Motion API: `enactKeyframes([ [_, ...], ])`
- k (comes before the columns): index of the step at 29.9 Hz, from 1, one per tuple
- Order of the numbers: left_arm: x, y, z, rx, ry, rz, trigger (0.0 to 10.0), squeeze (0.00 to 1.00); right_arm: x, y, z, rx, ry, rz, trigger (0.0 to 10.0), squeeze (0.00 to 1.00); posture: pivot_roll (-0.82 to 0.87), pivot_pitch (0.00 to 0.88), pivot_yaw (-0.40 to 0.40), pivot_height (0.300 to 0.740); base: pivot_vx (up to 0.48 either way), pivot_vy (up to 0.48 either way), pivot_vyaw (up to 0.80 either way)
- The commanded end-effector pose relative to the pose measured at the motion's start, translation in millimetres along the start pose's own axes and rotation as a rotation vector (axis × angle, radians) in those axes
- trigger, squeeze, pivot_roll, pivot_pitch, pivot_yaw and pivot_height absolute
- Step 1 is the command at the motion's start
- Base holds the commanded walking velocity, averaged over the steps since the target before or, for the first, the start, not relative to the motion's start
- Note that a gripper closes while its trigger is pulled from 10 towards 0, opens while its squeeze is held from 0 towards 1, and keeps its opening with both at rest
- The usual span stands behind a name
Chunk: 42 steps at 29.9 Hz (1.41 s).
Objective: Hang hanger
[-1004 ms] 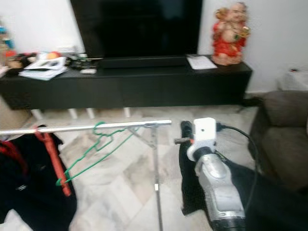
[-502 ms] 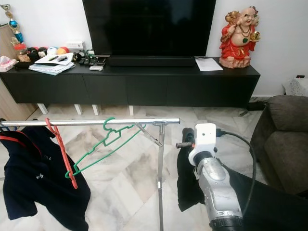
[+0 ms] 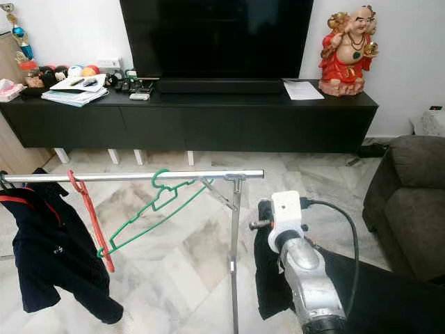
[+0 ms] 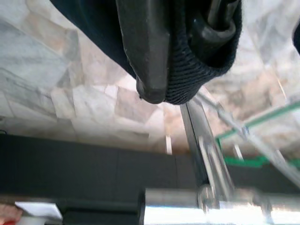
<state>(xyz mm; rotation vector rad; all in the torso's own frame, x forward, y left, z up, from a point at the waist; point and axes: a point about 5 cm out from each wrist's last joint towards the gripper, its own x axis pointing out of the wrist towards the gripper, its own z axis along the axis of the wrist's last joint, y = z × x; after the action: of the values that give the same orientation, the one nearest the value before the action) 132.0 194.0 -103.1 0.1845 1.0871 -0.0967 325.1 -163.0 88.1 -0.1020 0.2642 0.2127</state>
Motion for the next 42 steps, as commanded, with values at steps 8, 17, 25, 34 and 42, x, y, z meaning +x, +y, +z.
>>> enactKeyframes([
  [8, 0.9, -4.9, 2.0, -0.01, 0.002, -0.016, 10.0, 0.0, -1.5, -5.9, -36.2, -0.009, 0.123, -0.034, 10.0, 0.0, -0.01, 0.017, 0.016, 0.74, 0.0, 0.0, 0.78],
  [17, 1.0, -5.4, 2.0, -0.019, 0.005, -0.014, 10.0, 0.0, -3.4, -5.1, -75.0, 0.03, 0.281, -0.046, 10.0, 0.0, 0.0, 0.02, 0.01, 0.74, 0.0, 0.0, 0.0],
  [25, 1.0, -4.8, 2.0, -0.019, 0.005, -0.012, 10.0, 0.0, -5.5, -3.4, -88.6, 0.049, 0.332, -0.069, 10.0, 0.0, 0.0, 0.019, 0.012, 0.74, 0.0, 0.0, 0.0],
  [34, 0.9, -4.3, 1.8, -0.017, 0.006, -0.013, 10.0, 0.0, -12.0, -10.6, -100.4, 0.008, 0.355, -0.066, 10.0, 0.0, 0.01, 0.02, 0.012, 0.74, 0.0, 0.125, 0.0],
  [42, 1.0, -4.2, 2.0, -0.017, 0.005, -0.014, 10.0, 0.0, -20.0, -15.7, -112.9, -0.039, 0.392, -0.058, 10.0, 0.0, 0.0, 0.02, 0.014, 0.74, 0.0, 0.278, 0.15],
])
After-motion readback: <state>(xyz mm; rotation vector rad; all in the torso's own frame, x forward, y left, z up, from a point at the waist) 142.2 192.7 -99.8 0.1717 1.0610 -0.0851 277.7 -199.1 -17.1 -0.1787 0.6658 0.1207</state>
